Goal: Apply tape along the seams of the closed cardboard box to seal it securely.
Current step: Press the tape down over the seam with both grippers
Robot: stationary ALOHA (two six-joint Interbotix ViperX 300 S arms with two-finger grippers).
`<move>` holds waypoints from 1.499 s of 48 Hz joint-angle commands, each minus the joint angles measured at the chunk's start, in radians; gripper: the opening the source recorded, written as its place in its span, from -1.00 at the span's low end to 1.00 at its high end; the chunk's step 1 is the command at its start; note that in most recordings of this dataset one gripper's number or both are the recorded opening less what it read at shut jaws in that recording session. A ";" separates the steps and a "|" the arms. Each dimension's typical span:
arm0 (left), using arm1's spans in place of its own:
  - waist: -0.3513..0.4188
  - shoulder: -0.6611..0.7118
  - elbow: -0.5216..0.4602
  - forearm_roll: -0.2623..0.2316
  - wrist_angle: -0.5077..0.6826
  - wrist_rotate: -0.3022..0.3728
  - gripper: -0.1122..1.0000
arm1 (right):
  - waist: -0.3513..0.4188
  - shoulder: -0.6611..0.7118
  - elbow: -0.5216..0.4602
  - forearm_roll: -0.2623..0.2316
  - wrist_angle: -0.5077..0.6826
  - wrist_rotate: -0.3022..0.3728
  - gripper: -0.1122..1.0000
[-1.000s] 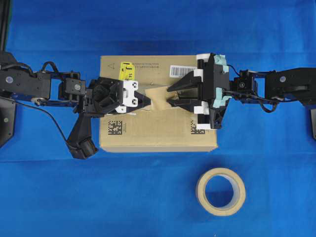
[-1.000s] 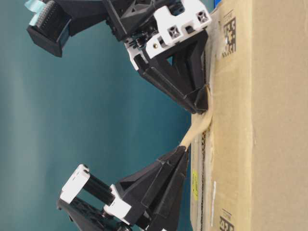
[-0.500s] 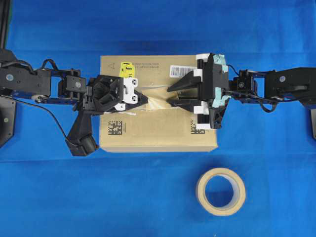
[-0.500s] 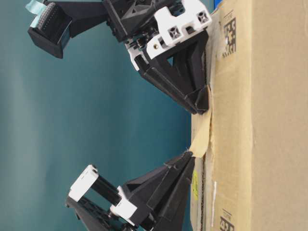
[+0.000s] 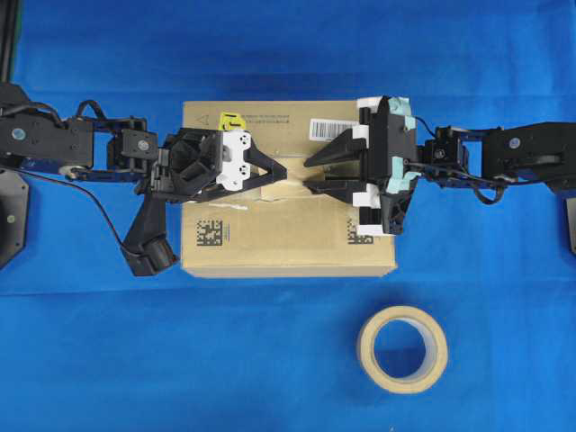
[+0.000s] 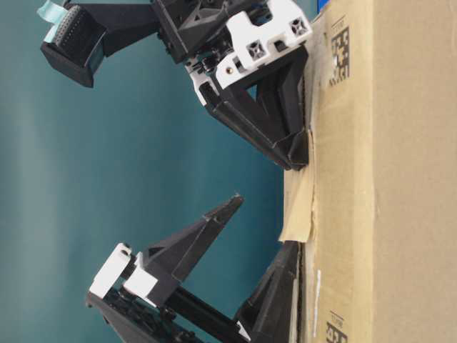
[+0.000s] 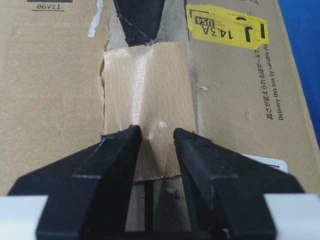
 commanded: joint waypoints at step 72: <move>0.020 -0.029 -0.083 -0.003 0.291 -0.006 0.39 | -0.005 0.014 -0.031 0.002 0.086 0.000 -0.04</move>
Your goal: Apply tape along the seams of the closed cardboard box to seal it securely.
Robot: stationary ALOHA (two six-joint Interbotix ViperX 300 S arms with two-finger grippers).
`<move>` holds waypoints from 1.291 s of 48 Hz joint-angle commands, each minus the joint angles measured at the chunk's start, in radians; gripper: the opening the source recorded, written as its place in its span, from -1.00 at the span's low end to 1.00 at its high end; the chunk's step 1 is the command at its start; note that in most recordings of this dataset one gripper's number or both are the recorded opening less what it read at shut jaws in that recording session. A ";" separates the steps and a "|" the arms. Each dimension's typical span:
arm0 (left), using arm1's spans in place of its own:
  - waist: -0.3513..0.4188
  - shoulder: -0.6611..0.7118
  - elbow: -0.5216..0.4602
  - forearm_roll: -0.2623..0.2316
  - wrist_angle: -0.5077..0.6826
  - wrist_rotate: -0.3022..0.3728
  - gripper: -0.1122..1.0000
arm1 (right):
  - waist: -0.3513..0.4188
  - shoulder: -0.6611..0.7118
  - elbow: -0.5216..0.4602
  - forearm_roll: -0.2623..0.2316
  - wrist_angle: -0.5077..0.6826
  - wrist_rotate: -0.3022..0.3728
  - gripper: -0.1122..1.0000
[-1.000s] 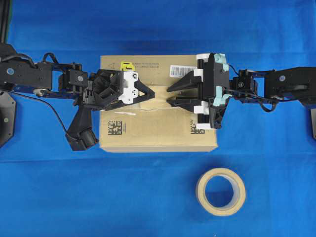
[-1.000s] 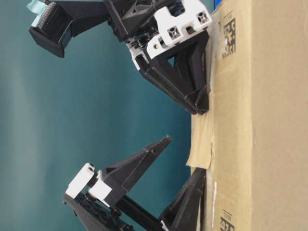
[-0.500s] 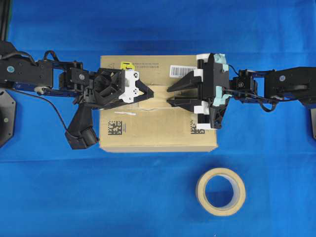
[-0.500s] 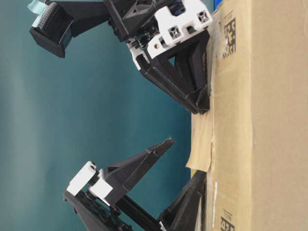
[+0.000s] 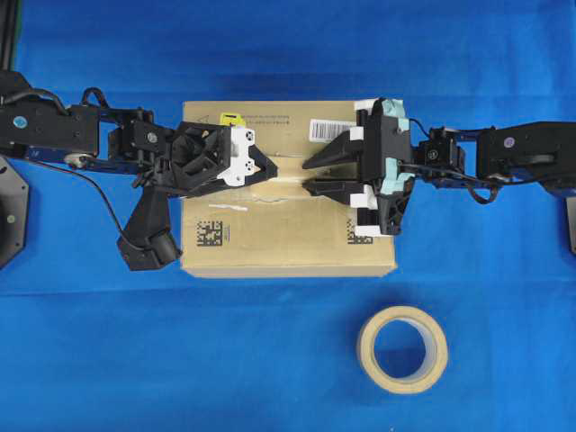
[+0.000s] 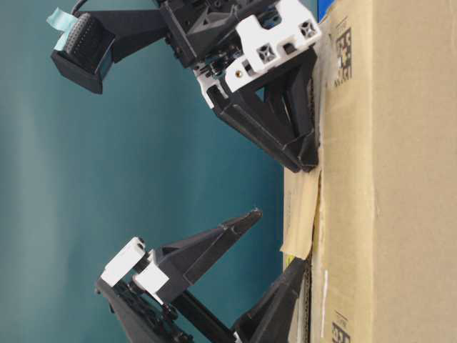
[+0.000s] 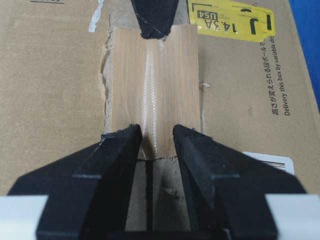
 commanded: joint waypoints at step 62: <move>-0.048 -0.156 0.092 -0.009 -0.382 -1.057 -0.27 | -0.020 -0.155 -0.026 -0.003 -0.109 -0.015 -0.11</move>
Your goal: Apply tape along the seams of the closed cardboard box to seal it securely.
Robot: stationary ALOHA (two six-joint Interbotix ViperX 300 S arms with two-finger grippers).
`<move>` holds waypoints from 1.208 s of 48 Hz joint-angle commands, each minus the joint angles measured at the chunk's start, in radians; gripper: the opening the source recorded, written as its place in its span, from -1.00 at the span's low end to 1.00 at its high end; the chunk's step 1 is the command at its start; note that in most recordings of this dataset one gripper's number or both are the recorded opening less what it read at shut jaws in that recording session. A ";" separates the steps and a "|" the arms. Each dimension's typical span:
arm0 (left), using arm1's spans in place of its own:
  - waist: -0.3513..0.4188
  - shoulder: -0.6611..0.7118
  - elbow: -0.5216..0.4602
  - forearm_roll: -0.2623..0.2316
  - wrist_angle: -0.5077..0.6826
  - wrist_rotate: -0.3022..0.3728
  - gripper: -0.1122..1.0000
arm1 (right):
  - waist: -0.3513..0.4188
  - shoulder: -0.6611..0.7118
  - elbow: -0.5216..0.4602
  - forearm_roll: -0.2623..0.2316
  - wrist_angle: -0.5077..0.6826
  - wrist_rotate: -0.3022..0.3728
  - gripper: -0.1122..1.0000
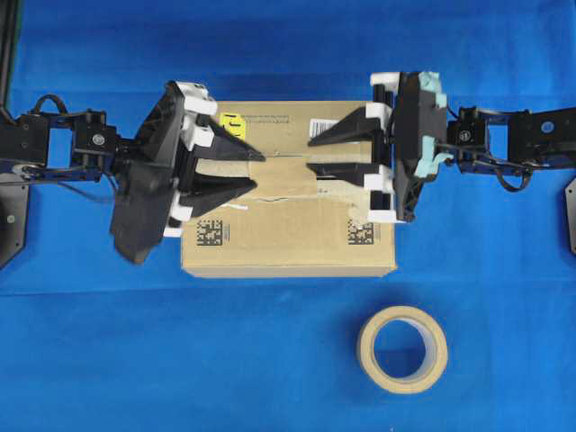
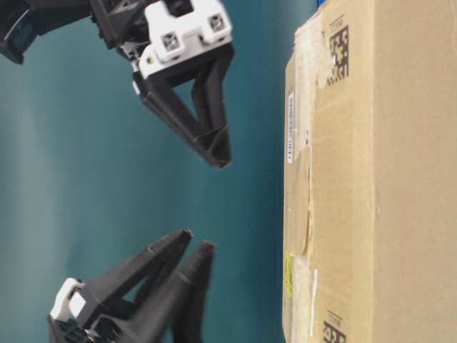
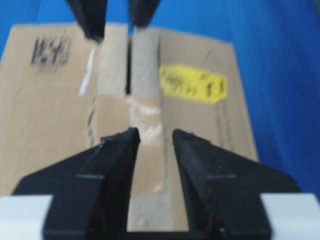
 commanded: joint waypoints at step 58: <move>0.048 0.275 0.044 -0.095 -0.236 -0.433 -0.80 | 0.032 0.250 -0.078 0.032 -0.054 0.028 -0.81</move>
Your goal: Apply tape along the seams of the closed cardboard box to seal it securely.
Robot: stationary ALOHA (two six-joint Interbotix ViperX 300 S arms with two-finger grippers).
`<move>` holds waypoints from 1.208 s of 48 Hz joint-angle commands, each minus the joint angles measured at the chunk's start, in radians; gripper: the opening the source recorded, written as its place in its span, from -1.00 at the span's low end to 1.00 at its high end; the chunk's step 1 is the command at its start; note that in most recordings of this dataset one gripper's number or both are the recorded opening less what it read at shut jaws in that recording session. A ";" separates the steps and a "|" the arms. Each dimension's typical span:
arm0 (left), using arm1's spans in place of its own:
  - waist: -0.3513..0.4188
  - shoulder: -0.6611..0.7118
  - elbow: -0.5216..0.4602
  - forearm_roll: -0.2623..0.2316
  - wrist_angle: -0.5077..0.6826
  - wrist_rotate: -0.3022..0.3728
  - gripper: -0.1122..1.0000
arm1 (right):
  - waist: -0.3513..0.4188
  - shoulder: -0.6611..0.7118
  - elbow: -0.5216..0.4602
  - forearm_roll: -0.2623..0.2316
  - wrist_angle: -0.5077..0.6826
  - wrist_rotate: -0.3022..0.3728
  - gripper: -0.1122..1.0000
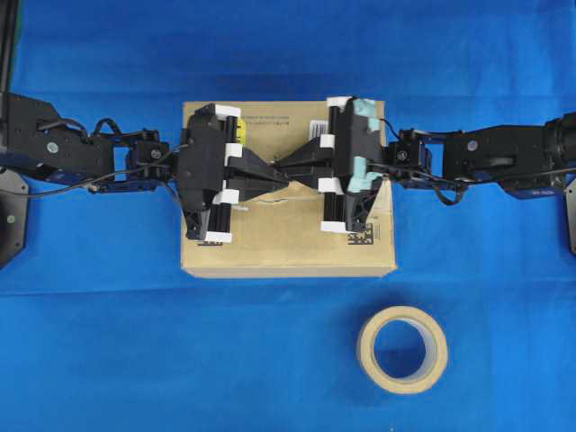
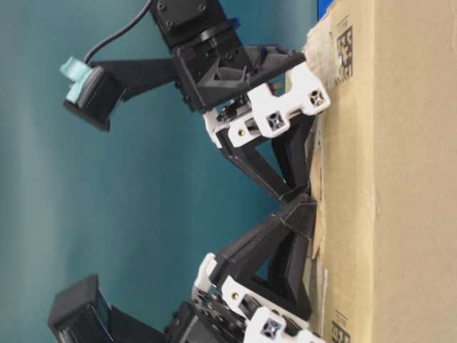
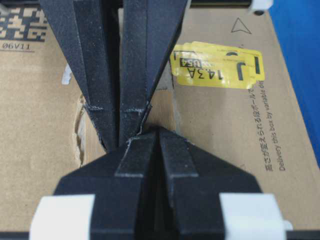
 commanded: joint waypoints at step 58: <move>-0.078 -0.130 -0.020 -0.137 -0.046 0.124 -0.81 | 0.002 -0.161 -0.008 0.017 0.031 -0.060 -0.81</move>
